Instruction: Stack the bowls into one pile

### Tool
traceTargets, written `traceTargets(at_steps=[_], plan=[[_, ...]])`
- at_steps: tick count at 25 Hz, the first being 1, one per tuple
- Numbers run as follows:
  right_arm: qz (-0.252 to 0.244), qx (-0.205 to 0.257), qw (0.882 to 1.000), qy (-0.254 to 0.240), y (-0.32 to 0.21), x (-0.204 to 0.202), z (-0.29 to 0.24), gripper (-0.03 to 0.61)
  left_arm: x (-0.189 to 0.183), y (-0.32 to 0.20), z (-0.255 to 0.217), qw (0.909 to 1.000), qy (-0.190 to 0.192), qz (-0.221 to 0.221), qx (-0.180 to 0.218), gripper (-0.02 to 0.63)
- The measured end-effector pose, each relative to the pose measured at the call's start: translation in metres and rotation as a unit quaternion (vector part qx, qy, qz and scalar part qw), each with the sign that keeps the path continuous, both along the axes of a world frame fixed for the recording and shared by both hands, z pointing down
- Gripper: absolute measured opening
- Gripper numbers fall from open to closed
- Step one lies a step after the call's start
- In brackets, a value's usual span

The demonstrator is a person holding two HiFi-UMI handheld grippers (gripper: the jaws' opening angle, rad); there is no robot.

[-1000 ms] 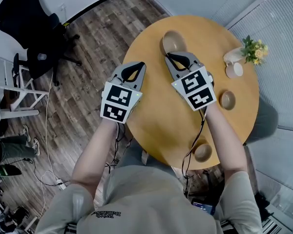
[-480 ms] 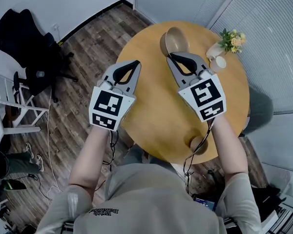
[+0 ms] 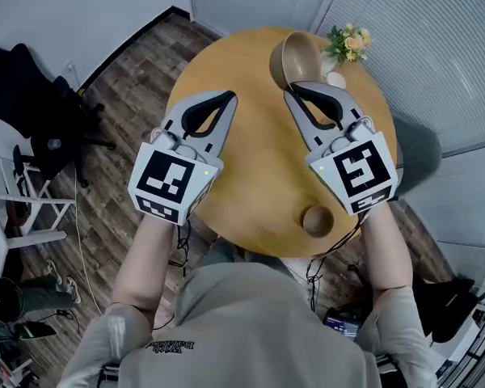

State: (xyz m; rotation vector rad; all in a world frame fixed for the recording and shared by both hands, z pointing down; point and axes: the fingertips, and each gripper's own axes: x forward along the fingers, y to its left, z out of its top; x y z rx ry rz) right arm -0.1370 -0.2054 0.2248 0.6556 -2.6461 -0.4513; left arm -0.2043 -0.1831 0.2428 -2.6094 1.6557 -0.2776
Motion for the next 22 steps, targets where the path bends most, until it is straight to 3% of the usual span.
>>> traceTargets(at_steps=[10, 22], plan=[[0.083, -0.01, 0.996, 0.0, -0.007, 0.087, 0.005, 0.034, 0.083, -0.011, 0.005, 0.9959, -0.048, 0.076, 0.005, 0.02], [0.158, -0.048, 0.986, 0.006, 0.012, 0.179, 0.035, 0.034, 0.18, -0.006, 0.032, 0.984, -0.056, 0.168, -0.019, 0.02]])
